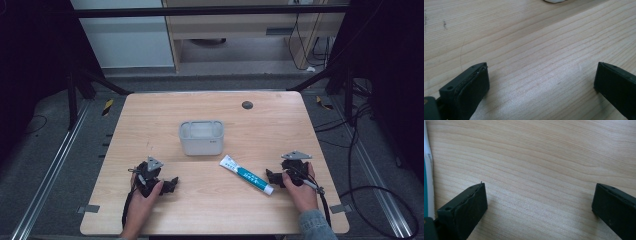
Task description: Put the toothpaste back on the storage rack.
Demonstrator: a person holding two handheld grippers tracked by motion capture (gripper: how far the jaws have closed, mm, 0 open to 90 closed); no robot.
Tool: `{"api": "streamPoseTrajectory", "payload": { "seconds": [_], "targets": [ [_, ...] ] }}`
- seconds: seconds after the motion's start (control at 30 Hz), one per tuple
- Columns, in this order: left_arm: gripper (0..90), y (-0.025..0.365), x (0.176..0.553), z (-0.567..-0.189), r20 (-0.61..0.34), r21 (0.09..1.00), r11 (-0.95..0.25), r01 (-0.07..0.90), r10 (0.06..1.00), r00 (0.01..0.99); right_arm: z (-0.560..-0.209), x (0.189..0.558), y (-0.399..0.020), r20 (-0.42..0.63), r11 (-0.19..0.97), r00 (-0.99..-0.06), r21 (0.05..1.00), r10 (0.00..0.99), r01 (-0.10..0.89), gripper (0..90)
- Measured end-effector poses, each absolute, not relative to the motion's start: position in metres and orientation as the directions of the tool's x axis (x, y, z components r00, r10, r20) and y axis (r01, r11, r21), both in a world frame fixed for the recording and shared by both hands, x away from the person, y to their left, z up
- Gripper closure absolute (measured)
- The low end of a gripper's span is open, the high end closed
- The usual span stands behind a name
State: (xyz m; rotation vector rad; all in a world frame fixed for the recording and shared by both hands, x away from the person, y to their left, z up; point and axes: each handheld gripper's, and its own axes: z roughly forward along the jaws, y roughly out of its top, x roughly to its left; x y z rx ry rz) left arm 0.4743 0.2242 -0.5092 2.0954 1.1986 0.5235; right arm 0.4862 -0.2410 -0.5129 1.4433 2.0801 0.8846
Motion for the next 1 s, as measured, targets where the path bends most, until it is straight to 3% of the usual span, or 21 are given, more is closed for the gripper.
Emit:
{"api": "streamPoseTrajectory", "payload": {
  "seconds": [0.37, 0.7, 0.8, 1.0],
  "targets": [
    [0.0, 0.222, 0.477, -0.509, 0.019, 0.709, -0.345, 0.615, 0.882, 0.472, -0.512, 0.487, -0.241, -0.001, 0.249, -0.359, 0.723, 0.933, 0.645, 0.9],
    [0.0, 0.217, 0.474, -0.509, 0.02, 0.708, -0.323, 0.628, 0.898, 0.439, -0.478, 0.48, -0.244, -0.09, 0.373, -0.427, 0.666, 0.9, 0.645, 17.7],
    [0.0, 0.216, 0.473, -0.509, 0.018, 0.71, -0.318, 0.628, 0.9, 0.435, -0.456, 0.473, -0.23, -0.126, 0.429, -0.466, 0.644, 0.876, 0.633, 23.5],
    [0.0, 0.216, 0.473, -0.509, 0.018, 0.71, -0.317, 0.628, 0.901, 0.434, -0.432, 0.462, -0.197, -0.181, 0.527, -0.555, 0.635, 0.812, 0.565, 26.7]
  ]
}}
